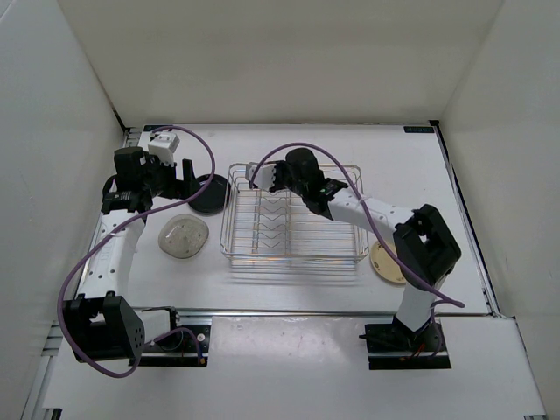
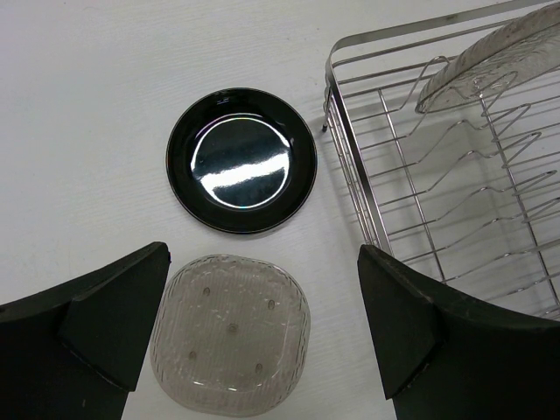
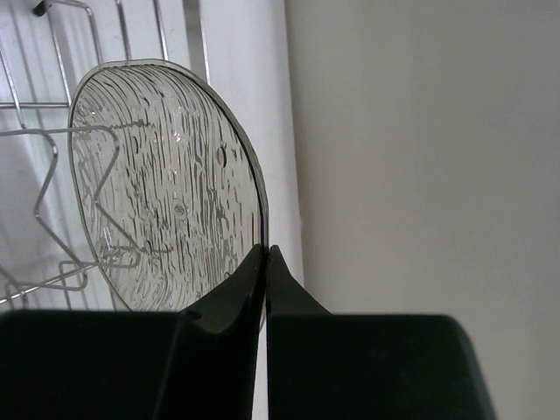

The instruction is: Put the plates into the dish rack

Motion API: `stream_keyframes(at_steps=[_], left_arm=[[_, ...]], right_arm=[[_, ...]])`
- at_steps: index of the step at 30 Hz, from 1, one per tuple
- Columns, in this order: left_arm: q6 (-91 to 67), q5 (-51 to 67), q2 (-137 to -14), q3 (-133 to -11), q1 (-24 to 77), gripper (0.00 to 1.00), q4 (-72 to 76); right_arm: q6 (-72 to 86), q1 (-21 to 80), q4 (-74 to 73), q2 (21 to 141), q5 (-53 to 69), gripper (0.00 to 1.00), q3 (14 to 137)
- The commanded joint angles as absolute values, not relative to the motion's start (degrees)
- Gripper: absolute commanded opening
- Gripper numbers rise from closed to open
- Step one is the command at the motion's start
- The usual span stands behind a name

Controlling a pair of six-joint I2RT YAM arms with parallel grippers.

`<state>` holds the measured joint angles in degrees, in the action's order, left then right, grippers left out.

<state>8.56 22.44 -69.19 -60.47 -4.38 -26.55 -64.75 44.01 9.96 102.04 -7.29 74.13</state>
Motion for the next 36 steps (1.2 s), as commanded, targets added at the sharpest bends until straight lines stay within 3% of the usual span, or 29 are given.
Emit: stream_keyframes(at_steps=[1,7,22,36], left_arm=[[9.23,23.99,-67.32,-60.21,-4.66,1.0,-25.93],[9.23,23.99,-66.8,-60.21,-4.66,1.0,-25.93],[9.76,23.99,-67.32,-60.21,-4.66,1.0,-25.93],[9.76,23.99,-67.32,-60.21,-4.66,1.0,-25.93]], right_arm=[[-62.41,44.3,9.15,103.09,-6.07,0.0,76.1],[-58.81,43.24,-1.58,106.52,-1.24,0.0,85.24],[-58.8,42.1,-12.56,108.11,6.59,0.0,88.07],[-58.54,42.1,-14.24,109.5,4.48,0.0,87.54]])
